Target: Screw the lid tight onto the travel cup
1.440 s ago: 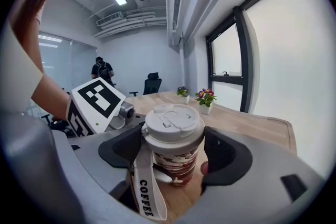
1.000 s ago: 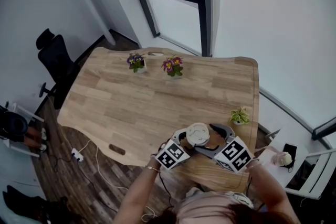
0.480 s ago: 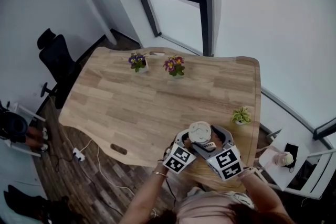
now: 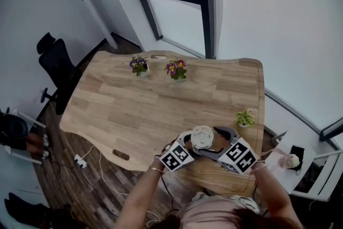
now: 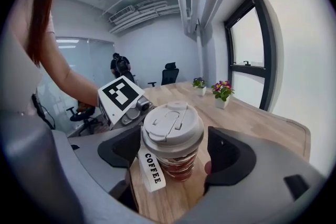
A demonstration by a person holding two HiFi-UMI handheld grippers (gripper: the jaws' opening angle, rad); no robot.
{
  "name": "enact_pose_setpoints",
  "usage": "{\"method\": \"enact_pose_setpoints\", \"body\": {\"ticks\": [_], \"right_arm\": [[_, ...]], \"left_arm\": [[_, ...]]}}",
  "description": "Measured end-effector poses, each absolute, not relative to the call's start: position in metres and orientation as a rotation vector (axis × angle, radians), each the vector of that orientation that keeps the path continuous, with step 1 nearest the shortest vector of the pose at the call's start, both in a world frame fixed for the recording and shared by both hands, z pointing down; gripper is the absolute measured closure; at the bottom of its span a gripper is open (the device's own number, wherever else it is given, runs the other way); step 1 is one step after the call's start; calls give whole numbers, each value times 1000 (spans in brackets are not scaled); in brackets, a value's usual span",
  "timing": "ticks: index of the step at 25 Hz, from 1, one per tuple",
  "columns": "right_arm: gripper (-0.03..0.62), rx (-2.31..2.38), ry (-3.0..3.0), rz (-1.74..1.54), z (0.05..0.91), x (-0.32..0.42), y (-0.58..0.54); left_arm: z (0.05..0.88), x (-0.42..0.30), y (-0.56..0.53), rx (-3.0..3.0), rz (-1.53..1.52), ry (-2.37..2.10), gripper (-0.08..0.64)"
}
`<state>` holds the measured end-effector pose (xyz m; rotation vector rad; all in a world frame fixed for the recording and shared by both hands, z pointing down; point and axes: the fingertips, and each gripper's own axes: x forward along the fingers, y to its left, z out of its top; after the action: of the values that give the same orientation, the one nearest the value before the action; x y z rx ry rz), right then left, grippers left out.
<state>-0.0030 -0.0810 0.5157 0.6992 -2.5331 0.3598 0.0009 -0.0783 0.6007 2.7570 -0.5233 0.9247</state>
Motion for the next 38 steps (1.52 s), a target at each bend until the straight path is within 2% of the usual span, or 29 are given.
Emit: {"method": "enact_pose_setpoints", "body": {"ticks": [4,16,21,27,38], "right_arm": [[229,697,-2554,322,514,-7,-82],[229,1114,-2496,373,515,-6,-83],[229,869,-2553,443,512,-4,-79],[229,674,-2574,318,508,-5,-83],[229,1147,-2503,369,509,-1,-87]], "left_arm": [[601,1,-79,2768,912,-542,213],[602,4,-81,2741,861,-742,213],[603,3,-79,2773,905,-616,213],[602,8,-76,2788,959,-522,213],[602,11,-83,2711,863,-802,212]]}}
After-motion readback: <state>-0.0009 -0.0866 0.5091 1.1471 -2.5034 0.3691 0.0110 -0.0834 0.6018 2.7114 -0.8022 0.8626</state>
